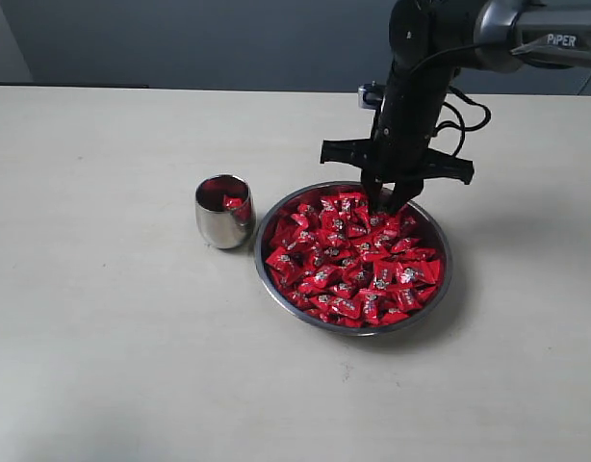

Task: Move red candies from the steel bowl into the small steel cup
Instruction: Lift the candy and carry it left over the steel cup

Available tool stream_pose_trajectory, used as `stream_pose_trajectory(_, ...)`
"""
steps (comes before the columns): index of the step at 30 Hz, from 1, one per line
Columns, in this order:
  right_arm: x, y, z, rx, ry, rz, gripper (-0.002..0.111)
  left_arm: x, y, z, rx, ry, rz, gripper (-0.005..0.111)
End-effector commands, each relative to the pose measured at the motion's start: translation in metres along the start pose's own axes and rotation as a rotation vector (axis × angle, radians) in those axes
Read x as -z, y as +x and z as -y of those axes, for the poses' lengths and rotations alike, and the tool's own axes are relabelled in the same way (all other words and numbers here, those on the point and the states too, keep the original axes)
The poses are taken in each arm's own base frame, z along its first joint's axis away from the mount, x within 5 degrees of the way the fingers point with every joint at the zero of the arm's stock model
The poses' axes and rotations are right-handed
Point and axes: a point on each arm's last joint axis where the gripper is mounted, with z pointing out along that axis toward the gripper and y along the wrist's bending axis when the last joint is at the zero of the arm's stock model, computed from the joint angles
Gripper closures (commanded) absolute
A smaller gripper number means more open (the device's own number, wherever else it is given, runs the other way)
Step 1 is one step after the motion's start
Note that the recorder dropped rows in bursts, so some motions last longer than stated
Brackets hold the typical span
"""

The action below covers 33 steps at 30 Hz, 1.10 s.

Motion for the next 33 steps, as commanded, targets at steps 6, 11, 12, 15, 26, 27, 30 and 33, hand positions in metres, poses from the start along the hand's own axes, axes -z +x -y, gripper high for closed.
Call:
stream_pose_trajectory(6, 0.046, 0.008, -0.038, 0.255, -0.326, 0.176, 0.106, 0.0, 0.001, 0.0, -0.002, 0.005, 0.008, 0.106)
stream_pose_trajectory(11, 0.064, 0.013, -0.07, 0.434, -0.444, 0.324, 0.106, 0.0, 0.001, 0.0, -0.002, 0.005, 0.008, 0.106)
stream_pose_trajectory(12, 0.069, 0.015, -0.078, 0.486, -0.451, 0.334, 0.106, 0.0, 0.001, 0.0, -0.002, 0.005, 0.008, 0.106)
stream_pose_trajectory(15, 0.088, 0.015, -0.095, 0.588, -0.457, 0.379, 0.106, 0.0, 0.001, 0.0, -0.002, 0.005, 0.008, 0.106)
stream_pose_trajectory(26, 0.072, 0.013, -0.126, 0.787, -0.298, 0.288, 0.106, 0.0, 0.001, 0.0, -0.002, 0.005, 0.008, 0.106)
stream_pose_trajectory(27, 0.067, 0.014, -0.13, 0.796, -0.299, 0.276, 0.106, 0.0, 0.001, 0.0, -0.002, 0.005, 0.008, 0.106)
stream_pose_trajectory(30, 0.054, 0.017, -0.139, 0.824, -0.294, 0.259, 0.106, 0.0, 0.001, 0.0, -0.002, 0.005, 0.008, 0.106)
stream_pose_trajectory(33, 0.039, 0.019, -0.144, 0.834, -0.284, 0.229, 0.106, 0.0, 0.001, 0.0, -0.002, 0.005, 0.008, 0.106)
